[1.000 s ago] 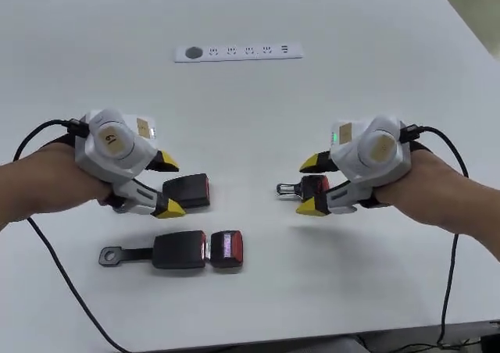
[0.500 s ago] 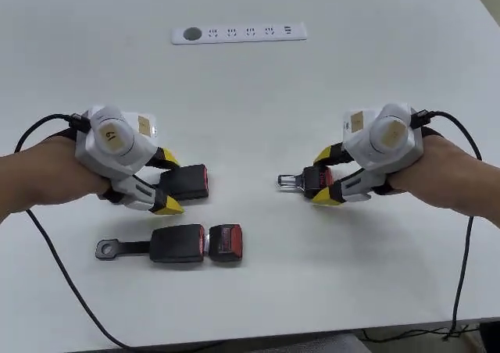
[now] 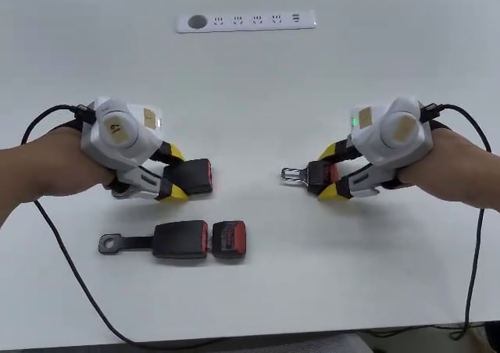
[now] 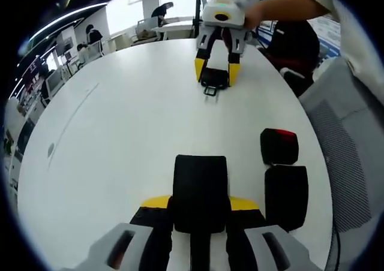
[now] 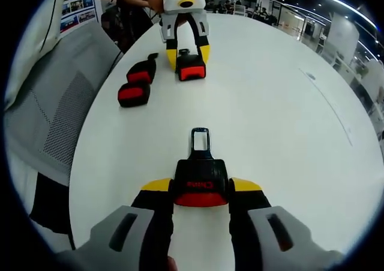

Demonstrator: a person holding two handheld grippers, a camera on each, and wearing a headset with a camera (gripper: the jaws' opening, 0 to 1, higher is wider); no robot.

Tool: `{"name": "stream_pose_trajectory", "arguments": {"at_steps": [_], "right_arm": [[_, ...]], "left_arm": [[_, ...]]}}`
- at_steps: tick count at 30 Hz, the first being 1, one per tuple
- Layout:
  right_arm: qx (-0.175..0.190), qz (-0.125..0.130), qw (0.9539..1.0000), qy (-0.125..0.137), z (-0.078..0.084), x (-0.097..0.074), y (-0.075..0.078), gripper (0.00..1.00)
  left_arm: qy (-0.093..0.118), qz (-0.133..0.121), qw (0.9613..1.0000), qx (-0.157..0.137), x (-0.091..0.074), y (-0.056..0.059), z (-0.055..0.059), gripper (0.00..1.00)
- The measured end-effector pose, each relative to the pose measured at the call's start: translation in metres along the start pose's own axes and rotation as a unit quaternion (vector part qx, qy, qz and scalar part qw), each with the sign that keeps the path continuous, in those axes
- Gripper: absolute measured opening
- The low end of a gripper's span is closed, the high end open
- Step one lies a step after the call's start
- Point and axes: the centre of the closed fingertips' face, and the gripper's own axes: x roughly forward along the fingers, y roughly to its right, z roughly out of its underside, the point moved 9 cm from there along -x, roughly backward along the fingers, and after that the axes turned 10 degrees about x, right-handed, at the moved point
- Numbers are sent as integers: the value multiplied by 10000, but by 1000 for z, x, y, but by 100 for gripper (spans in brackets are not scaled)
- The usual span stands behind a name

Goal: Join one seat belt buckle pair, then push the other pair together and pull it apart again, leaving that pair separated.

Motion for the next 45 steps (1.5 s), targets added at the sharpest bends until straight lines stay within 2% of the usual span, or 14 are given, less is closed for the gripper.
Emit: {"name": "stream_pose_trajectory", "arguments": {"at_steps": [6, 10, 11, 15, 21, 27, 30, 37, 45], "right_arm": [[-69, -12, 9999, -133, -2, 1, 1, 34], [-96, -45, 9999, -121, 0, 2, 4, 34], [-121, -46, 9998, -120, 0, 1, 4, 34], [-137, -57, 9998, -123, 0, 2, 4, 34], [-144, -41, 9998, -146, -4, 4, 2, 34], [-150, -63, 9998, -69, -18, 15, -2, 33], [-59, -96, 9999, 53, -30, 21, -9, 33], [-240, -194, 9995, 91, -50, 42, -21, 33], [-159, -130, 9998, 88, -70, 57, -25, 33]], "left_arm": [[-47, 47, 9999, 78, 1, -5, 3, 34], [-170, 160, 9993, 307, 4, -7, 1, 34], [-243, 204, 9984, 466, 4, -8, -1, 34], [-336, 306, 9978, 480, 7, -11, -3, 34], [-319, 318, 9979, 468, 7, -12, 0, 34], [-300, 302, 9980, 457, 7, -11, 2, 34], [-291, 290, 9981, 450, 7, -10, 2, 34], [-270, 279, 9984, 412, 7, -10, 3, 34], [-227, 263, 9986, 410, 7, -9, 3, 34]]}}
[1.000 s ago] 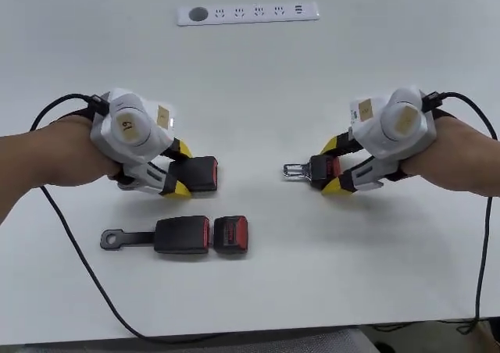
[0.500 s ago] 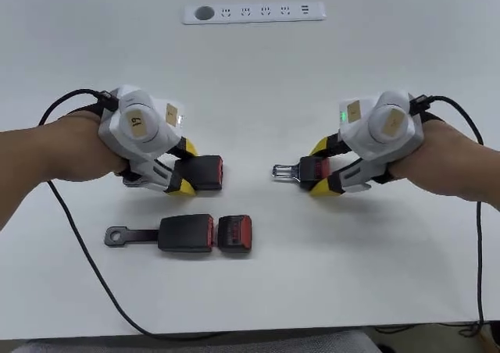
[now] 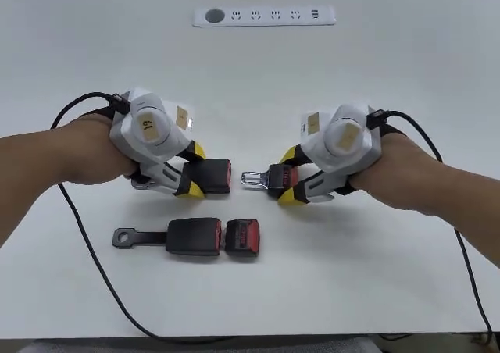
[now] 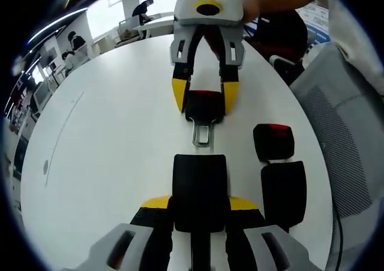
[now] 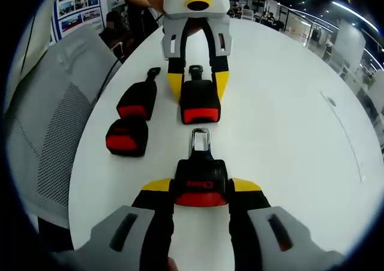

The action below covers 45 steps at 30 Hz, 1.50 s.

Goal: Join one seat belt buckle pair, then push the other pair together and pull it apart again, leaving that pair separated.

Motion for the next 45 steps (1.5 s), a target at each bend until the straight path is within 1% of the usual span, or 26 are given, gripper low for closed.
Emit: {"name": "stream_pose_trajectory", "arguments": {"at_steps": [3, 7, 11, 13, 14, 15, 16, 17, 18, 19, 20, 23, 26, 30, 31, 33, 34, 39, 41, 45], "right_arm": [[-54, 0, 10000, 1, -7, 4, -2, 33], [-7, 86, 9999, 57, -12, 6, -5, 33], [18, 140, 9999, 53, -11, 6, -5, 33], [-4, 53, 9999, 158, -15, 7, -8, 33], [-86, 42, 9997, 218, -16, 12, -8, 33], [-170, 107, 9996, 181, -17, 14, -8, 33], [-196, 91, 9996, 179, -18, 15, -9, 33], [-115, 62, 9996, 260, -19, 15, -8, 32], [-28, 25, 9997, 241, -16, 18, -5, 32], [-24, -49, 9993, 361, -15, 17, -4, 32], [40, -81, 9991, 415, -15, 15, -4, 32], [-9, -91, 9992, 392, -17, 16, -4, 32], [-62, -98, 9992, 372, -20, 18, -5, 32], [-66, -96, 9991, 413, -24, 21, -6, 31], [-69, -109, 9990, 437, -26, 23, -7, 31], [-140, -90, 9991, 385, -30, 25, -7, 31], [-149, -93, 9992, 367, -30, 27, -5, 31], [-118, -112, 9991, 386, -31, 24, -6, 31], [-115, -104, 9991, 384, -31, 27, -4, 31], [-127, -76, 9992, 372, -32, 25, -6, 31]], "left_arm": [[-16, 17, 10000, 3, 0, 0, -1, 34], [-33, 40, 10000, 27, 1, 0, -2, 34], [-25, 40, 10000, 20, 1, 0, -2, 34], [-28, 45, 10000, 20, 1, 1, -2, 34], [-30, 46, 10000, 20, 1, 1, -2, 34], [-25, 46, 10000, 30, 1, 1, -3, 34], [-23, 43, 10000, 12, 0, 1, -2, 34], [-7, 39, 10000, 28, 0, 2, -3, 34], [-5, 41, 10000, 24, 0, 2, -3, 34], [15, 43, 10000, 30, 0, 2, -2, 34], [23, 43, 10000, 25, 0, 2, -2, 34], [25, 46, 10000, 40, 0, 2, -2, 33], [70, 50, 10000, 47, 0, 2, -1, 33], [107, 57, 9999, 70, 0, 1, 0, 33], [105, 59, 9999, 81, 0, 2, -1, 33], [97, 55, 9999, 84, 0, 2, -1, 33], [97, 53, 9999, 75, 0, 2, -1, 33], [105, 60, 9999, 81, 0, 1, -1, 33], [122, 56, 9999, 78, -1, 2, -2, 33], [114, 57, 9999, 86, 0, 1, -1, 33]]}}
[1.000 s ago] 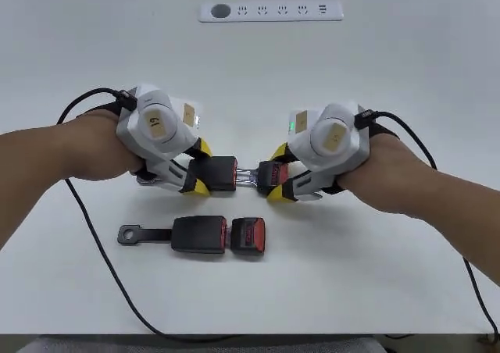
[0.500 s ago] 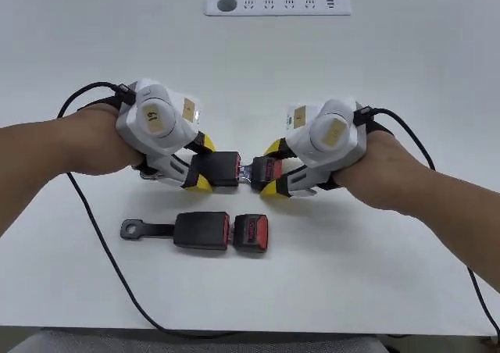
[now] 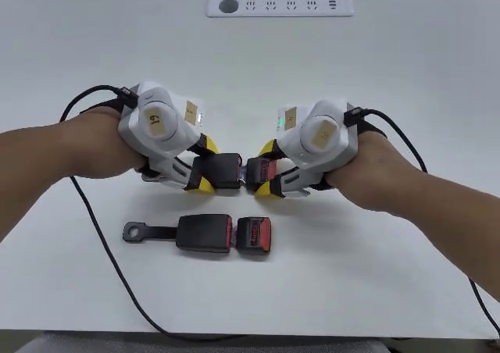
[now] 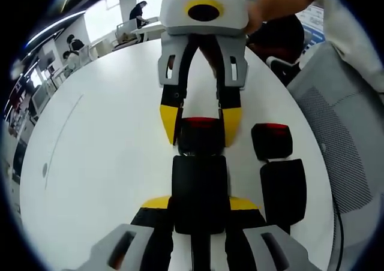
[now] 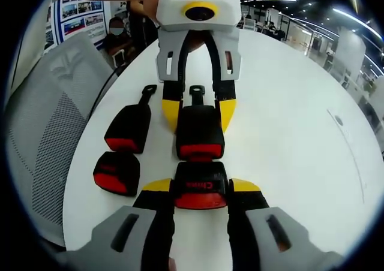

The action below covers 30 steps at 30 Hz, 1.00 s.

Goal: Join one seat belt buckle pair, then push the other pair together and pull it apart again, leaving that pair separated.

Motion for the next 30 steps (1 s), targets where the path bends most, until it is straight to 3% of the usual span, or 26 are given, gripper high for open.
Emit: {"name": "stream_pose_trajectory", "arguments": {"at_steps": [16, 30], "right_arm": [[33, 47, 10000, -26, 1, 2, 0, 32], [94, 44, 9998, -187, 9, -10, 3, 33]], "left_arm": [[-55, -32, 9999, -80, 0, 1, -1, 33], [-36, -8, 10000, -84, 0, -1, 0, 33]]}}
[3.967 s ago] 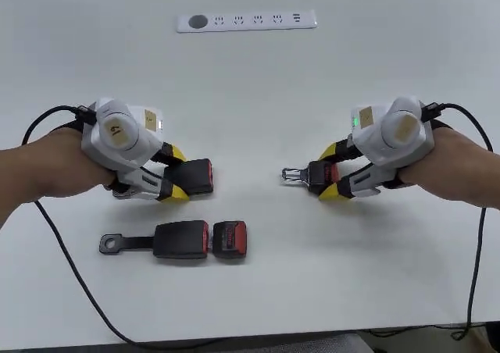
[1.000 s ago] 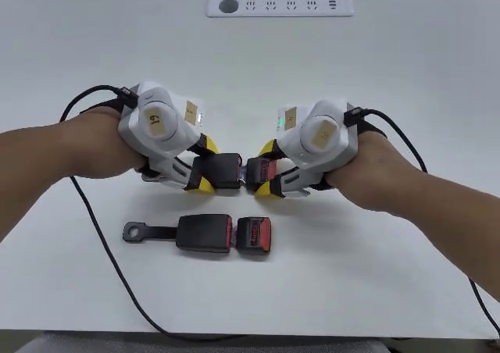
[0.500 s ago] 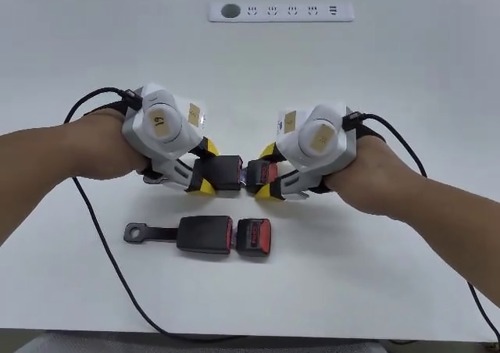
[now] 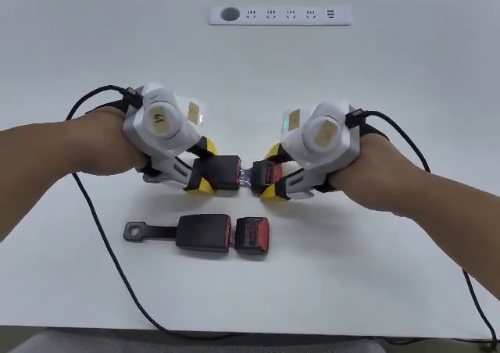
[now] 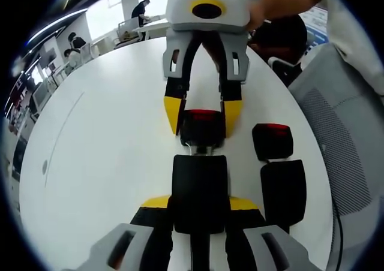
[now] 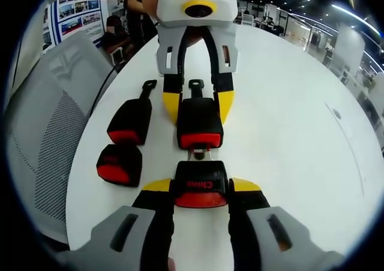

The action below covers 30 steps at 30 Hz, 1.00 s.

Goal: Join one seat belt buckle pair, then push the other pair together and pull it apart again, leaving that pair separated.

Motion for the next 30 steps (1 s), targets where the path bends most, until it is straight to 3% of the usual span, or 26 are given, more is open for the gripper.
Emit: {"name": "stream_pose_trajectory", "arguments": {"at_steps": [2, 10, 26, 30], "right_arm": [[-10, -21, 10000, 23, 6, 2, 2, 33], [-112, -59, 9999, 10, 6, -4, 2, 34], [139, 185, 9993, -307, 61, -49, 13, 34], [181, 205, 9990, -358, 72, -62, 13, 34]], "left_arm": [[1, -7, 10000, -15, 0, 0, 0, 33], [3, -27, 10000, -48, 1, -1, 1, 33], [69, -96, 9999, -126, 0, 1, 2, 34], [3, -82, 9999, -107, 0, 1, -1, 34]]}}
